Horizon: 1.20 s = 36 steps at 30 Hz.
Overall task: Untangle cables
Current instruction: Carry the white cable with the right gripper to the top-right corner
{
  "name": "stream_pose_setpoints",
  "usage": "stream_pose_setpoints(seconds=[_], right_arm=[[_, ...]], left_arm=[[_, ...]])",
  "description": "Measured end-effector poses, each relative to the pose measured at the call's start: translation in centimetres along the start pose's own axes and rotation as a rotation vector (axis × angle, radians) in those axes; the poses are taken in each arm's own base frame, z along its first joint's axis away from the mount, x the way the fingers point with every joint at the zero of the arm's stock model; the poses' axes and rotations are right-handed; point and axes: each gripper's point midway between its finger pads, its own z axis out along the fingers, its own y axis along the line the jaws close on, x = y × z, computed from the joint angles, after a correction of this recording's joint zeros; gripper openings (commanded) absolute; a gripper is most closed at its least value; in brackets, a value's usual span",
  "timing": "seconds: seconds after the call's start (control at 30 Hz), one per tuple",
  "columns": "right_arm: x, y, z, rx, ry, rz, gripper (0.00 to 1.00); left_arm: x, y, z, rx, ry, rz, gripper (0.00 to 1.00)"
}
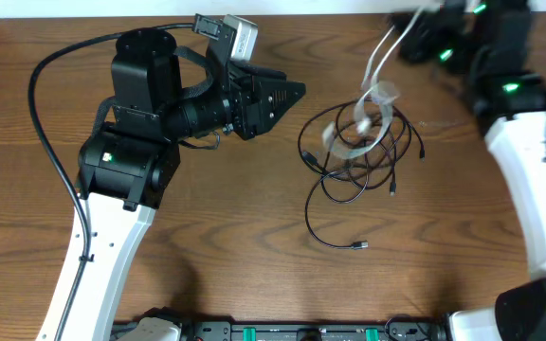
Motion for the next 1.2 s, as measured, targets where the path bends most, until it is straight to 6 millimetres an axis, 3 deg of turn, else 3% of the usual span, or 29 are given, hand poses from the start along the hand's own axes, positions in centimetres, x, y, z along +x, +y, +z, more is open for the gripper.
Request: stream_pose_setpoints(seconds=[0.13,0.27,0.53,0.7,0.8,0.9,1.03,1.13,1.2], right_arm=[[-6.1,-2.5,-3.4,0.113,-0.15,-0.044,0.01],[-8.8,-6.3,-6.3,0.257,-0.227,-0.06,0.01],[-8.6,-18.4,-10.6,0.575,-0.242,-0.008,0.01],[-7.6,-27.3,-11.6,0.712,-0.273,0.033,0.01],[-7.6,-31.2,-11.6,0.759,-0.331,0.031,0.01],[-8.6,-33.4,-11.4,0.795,-0.426,0.012,0.01],[-10.2,-34.6,-11.0,0.848,-0.568,-0.024,0.01],[-10.0,-35.7,-10.1,0.892,-0.632,-0.027,0.01],[-8.8,-36.9,-9.0,0.913,-0.631,-0.015,0.01]], left_arm=[[0.6,0.7,0.0,-0.037,0.017,-0.027,0.48],[1.0,1.3,-0.1,-0.07,0.029,-0.045,0.48],[1.0,1.7,-0.1,-0.092,0.027,-0.047,0.48],[1.0,1.8,-0.1,-0.094,0.027,-0.048,0.49],[1.0,1.8,-0.1,-0.095,0.027,-0.048,0.48],[1.0,1.9,-0.1,-0.104,0.024,-0.048,0.48],[0.9,2.3,-0.1,-0.127,0.018,-0.047,0.48],[0.9,2.7,-0.1,-0.143,0.017,-0.05,0.48],[0.9,3.1,0.1,-0.151,0.019,-0.054,0.48]])
